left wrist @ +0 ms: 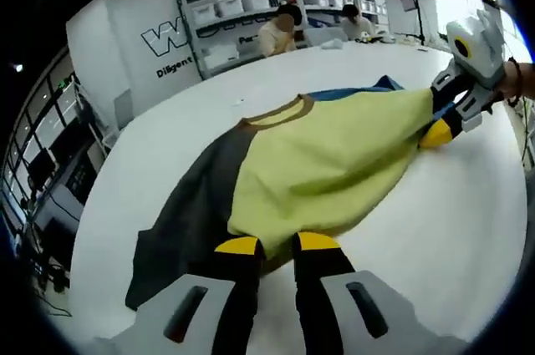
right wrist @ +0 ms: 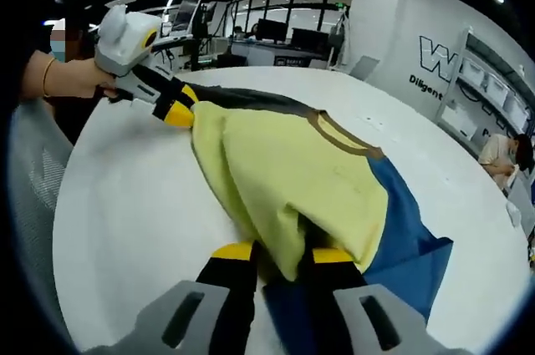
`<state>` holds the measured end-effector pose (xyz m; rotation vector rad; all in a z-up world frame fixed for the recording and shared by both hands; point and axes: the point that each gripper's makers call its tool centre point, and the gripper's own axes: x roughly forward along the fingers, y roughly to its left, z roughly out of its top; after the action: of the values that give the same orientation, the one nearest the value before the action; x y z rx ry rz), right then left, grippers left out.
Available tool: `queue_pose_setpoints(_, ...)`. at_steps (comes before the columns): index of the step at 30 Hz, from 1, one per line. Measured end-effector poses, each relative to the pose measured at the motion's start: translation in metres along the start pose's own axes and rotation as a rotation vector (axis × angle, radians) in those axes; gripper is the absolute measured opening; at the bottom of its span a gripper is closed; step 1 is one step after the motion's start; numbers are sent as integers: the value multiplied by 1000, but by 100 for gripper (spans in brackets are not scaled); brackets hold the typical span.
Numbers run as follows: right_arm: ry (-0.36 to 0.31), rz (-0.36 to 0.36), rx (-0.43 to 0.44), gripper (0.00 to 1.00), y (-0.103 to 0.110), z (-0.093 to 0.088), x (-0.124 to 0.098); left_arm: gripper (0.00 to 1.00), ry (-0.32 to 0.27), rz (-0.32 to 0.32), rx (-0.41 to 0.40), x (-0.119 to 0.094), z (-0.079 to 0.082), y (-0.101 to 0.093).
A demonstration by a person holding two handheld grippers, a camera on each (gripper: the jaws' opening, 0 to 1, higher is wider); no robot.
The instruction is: Fold the garment on the visible template until the final outline fits inside the template.
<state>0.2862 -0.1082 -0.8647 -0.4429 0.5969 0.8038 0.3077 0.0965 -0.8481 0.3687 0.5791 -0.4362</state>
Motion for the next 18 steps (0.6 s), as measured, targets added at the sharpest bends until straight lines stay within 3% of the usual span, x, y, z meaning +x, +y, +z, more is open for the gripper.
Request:
queue_pose_setpoints(6, 18, 3, -46, 1, 0, 4, -4, 8, -24, -27, -47, -4, 5, -1)
queue_pose_setpoints(9, 5, 30, -22, 0, 3, 13, -13, 8, -39, -33, -56, -10, 12, 0)
queue_pose_setpoints(12, -16, 70, 24, 0, 9, 21, -21, 7, -42, -46, -45, -17, 18, 0)
queue_pose_setpoints(13, -34, 86, 75, 0, 11, 26, -25, 7, -40, -56, -39, -18, 20, -1)
queue_pose_setpoints(18, -104, 129, 159, 0, 11, 46, -43, 7, -81, -58, 8, -34, 43, 4)
